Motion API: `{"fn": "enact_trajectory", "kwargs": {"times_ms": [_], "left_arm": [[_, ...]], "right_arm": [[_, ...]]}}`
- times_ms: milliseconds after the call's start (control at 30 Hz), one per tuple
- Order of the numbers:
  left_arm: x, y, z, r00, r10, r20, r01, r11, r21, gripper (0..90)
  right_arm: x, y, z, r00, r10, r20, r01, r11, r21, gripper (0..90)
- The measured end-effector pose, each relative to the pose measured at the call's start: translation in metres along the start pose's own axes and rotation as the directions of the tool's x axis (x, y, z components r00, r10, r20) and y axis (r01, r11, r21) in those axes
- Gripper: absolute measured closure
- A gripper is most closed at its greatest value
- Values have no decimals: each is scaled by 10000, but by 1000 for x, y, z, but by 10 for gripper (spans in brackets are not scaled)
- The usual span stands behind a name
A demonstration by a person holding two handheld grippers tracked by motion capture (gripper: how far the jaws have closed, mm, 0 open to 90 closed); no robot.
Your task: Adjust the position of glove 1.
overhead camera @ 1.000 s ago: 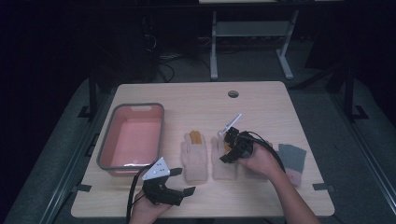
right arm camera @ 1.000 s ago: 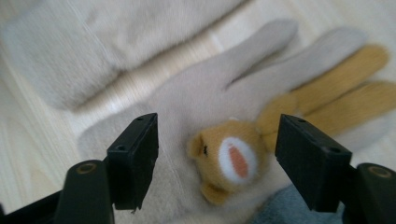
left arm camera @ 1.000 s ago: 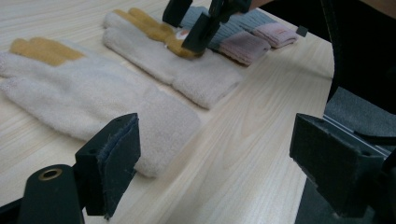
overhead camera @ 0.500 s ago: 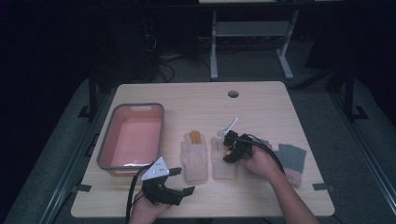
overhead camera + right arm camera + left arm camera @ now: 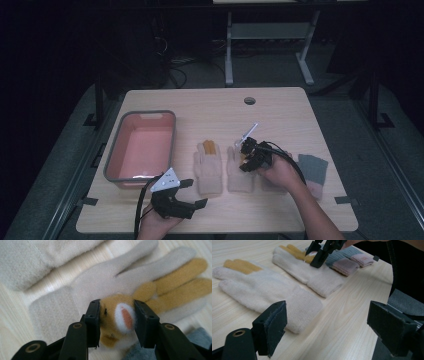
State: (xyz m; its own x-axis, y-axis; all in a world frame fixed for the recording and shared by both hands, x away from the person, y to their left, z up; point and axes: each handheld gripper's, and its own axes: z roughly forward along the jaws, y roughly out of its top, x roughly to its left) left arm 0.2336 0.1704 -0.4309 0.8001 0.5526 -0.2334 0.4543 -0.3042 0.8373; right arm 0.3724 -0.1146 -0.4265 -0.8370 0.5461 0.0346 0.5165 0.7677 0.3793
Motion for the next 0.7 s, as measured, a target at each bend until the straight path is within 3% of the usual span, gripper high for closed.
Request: {"fn": "enact_trajectory", "kwargs": {"times_ms": [700], "left_arm": [[1,1,-3,10000,17,-98,-17,10000,-2,163]], "right_arm": [[5,16,-44,9992,-351,207,363,9976,-593,606]]}}
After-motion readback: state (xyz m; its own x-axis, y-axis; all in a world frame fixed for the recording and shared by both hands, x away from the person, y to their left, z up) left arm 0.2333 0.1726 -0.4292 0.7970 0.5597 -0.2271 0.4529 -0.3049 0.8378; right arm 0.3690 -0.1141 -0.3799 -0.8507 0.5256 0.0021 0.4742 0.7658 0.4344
